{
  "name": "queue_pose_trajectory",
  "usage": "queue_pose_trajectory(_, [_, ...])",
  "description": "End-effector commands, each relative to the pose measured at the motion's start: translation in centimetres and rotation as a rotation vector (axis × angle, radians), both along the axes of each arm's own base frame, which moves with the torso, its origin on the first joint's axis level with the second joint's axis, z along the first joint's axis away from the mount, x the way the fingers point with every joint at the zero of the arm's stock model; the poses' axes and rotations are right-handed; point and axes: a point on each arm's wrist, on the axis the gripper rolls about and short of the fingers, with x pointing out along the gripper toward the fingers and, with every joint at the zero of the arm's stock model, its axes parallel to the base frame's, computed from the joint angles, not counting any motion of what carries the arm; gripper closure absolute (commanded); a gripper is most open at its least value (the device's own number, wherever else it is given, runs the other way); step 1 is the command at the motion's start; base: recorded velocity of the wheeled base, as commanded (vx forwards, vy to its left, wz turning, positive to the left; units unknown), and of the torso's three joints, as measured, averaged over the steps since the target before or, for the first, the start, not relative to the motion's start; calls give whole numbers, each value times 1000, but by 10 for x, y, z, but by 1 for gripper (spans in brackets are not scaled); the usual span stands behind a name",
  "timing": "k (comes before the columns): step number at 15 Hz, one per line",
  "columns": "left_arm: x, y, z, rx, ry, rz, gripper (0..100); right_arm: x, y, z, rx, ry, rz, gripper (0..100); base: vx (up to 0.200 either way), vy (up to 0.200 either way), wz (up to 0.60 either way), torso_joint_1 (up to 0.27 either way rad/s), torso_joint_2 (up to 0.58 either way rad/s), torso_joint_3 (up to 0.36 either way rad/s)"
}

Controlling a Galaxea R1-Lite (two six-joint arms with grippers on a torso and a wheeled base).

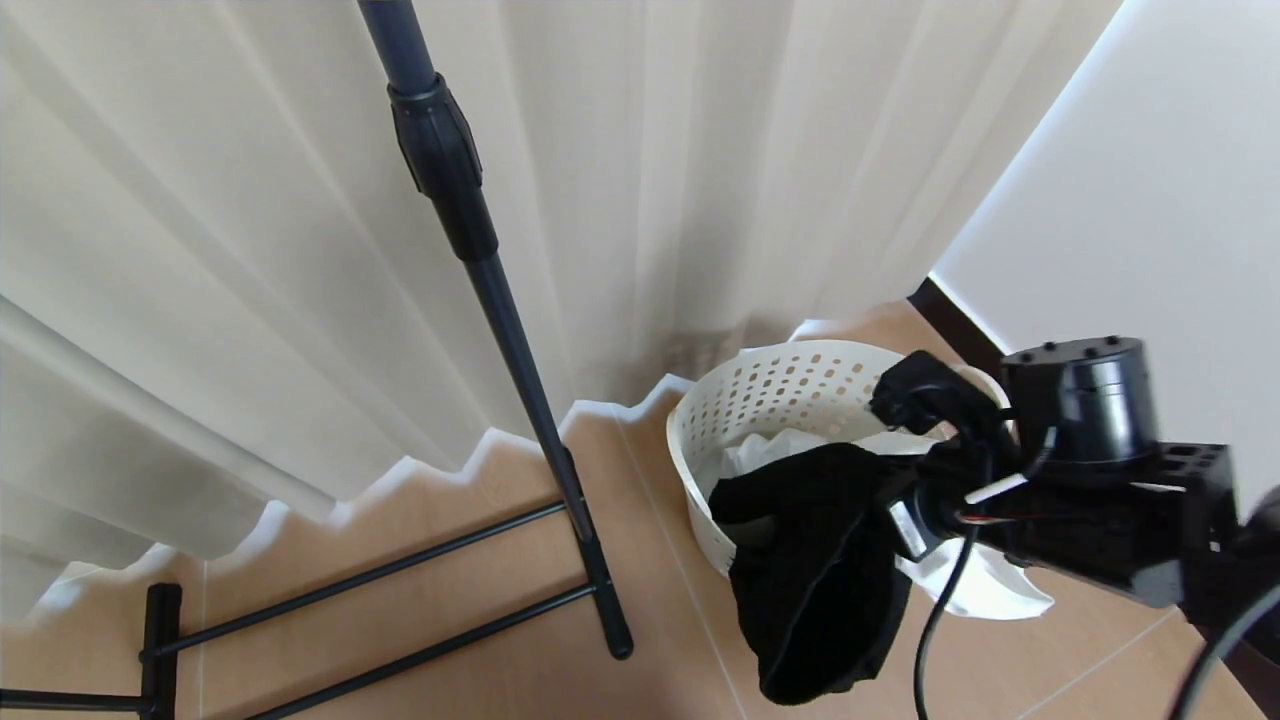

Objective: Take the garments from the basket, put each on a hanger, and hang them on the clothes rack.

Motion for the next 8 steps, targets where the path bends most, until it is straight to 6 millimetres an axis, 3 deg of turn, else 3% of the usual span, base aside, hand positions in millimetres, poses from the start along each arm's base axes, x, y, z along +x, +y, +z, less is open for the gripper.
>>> queue_pose_trajectory(1, [0, 0, 0, 0, -1, 0, 0, -73, -29, 58, 219, -207, 108, 100, 0, 0, 0, 0, 0, 0])
queue_pose_trajectory(4, [0, 0, 0, 1, 1, 0, 0, -86, -37, 72, 263, -261, 155, 100, 0, 0, 0, 0, 0, 0])
queue_pose_trajectory(8, [0, 0, 0, 0, 1, 0, 0, -79, -36, 70, 276, -279, 141, 100, 0, 0, 0, 0, 0, 0])
